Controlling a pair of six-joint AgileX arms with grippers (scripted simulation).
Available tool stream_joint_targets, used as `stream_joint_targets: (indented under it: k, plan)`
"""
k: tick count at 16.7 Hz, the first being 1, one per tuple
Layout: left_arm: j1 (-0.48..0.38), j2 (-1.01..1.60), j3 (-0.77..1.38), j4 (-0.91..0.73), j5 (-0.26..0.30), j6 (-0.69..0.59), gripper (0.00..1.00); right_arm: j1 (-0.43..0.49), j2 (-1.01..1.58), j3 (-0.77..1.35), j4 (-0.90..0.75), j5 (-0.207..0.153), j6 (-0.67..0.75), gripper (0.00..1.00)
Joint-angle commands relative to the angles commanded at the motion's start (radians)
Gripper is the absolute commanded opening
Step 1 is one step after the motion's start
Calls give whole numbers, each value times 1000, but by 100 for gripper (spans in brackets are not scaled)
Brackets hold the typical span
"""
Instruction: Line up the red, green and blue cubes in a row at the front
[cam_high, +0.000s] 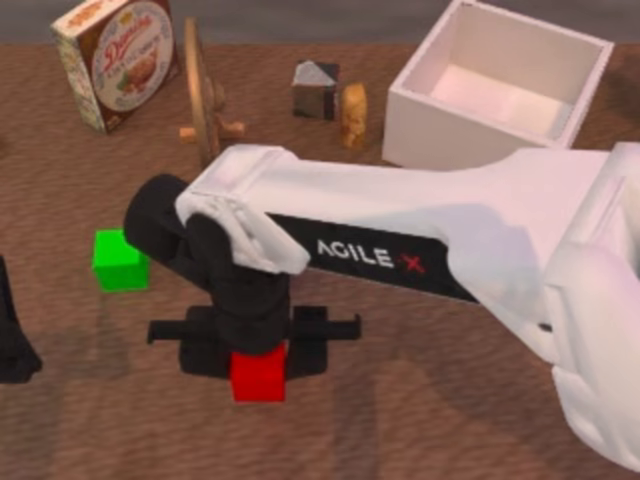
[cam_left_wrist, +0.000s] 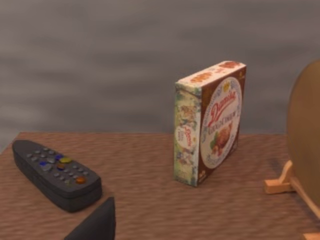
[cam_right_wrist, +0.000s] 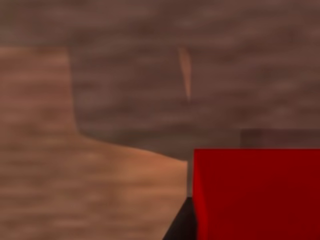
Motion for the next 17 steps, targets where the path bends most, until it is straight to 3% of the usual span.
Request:
stream_joint_targets:
  k: [5, 17]
  plan:
    - [0, 0, 0, 0, 0, 0, 100, 0, 0, 0, 0, 0, 0, 98]
    - [0, 0, 0, 0, 0, 0, 100, 2, -5, 40, -41, 0, 1, 100]
